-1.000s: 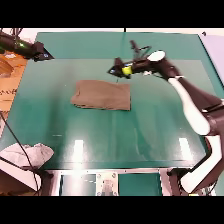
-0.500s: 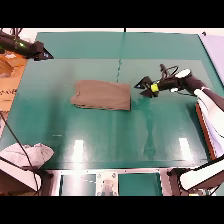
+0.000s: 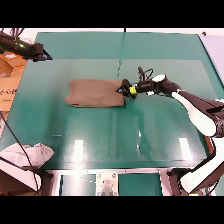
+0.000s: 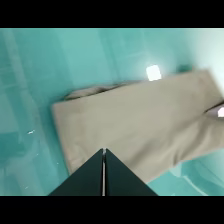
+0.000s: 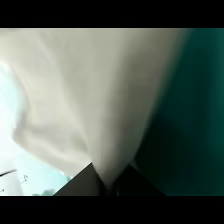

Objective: Fold the shirts.

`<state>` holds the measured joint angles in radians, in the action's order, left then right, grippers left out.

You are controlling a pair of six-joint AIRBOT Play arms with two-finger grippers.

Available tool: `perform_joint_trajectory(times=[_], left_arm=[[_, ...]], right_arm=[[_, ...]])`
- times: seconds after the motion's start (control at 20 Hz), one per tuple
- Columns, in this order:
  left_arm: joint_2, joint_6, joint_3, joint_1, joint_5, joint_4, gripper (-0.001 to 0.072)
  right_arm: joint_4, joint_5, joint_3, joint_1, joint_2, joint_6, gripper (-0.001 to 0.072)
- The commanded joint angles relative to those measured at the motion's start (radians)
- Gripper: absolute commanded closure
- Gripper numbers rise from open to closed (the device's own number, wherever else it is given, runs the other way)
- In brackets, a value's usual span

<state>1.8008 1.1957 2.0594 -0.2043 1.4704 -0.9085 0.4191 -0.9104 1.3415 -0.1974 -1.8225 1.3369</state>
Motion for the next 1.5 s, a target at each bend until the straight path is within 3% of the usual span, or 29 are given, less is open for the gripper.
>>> perform_joint_trajectory(times=[0.0, 0.2, 0.5, 0.9, 1.3, 1.45], left_arm=[[0.000, 0.000, 0.000, 0.000, 0.007, -0.008, 0.0686], [0.000, 0.000, 0.000, 0.000, 0.019, -0.008, 0.0685], [0.000, 0.000, 0.000, 0.000, 0.025, -0.008, 0.0685], [0.000, 0.002, 0.000, 0.000, 0.024, -0.007, 0.0685], [0.000, 0.008, 0.000, 0.000, 0.035, -0.006, 0.0685], [0.000, 0.008, 0.000, 0.000, 0.045, -0.005, 0.0685]], right_arm=[[-0.049, -0.069, 0.136, 0.010, 0.021, 0.008, 0.0699], [-0.021, -0.097, 0.220, 0.166, 0.168, 0.049, 0.0699], [0.122, -0.188, 0.222, 0.586, 0.417, 0.156, 0.0698], [0.173, -0.377, 0.221, 1.140, 0.463, 0.160, 0.0699], [0.249, -0.496, 0.221, 1.391, 0.491, 0.175, 0.0699], [0.359, -0.545, 0.220, 1.440, 0.531, 0.259, 0.0699]])
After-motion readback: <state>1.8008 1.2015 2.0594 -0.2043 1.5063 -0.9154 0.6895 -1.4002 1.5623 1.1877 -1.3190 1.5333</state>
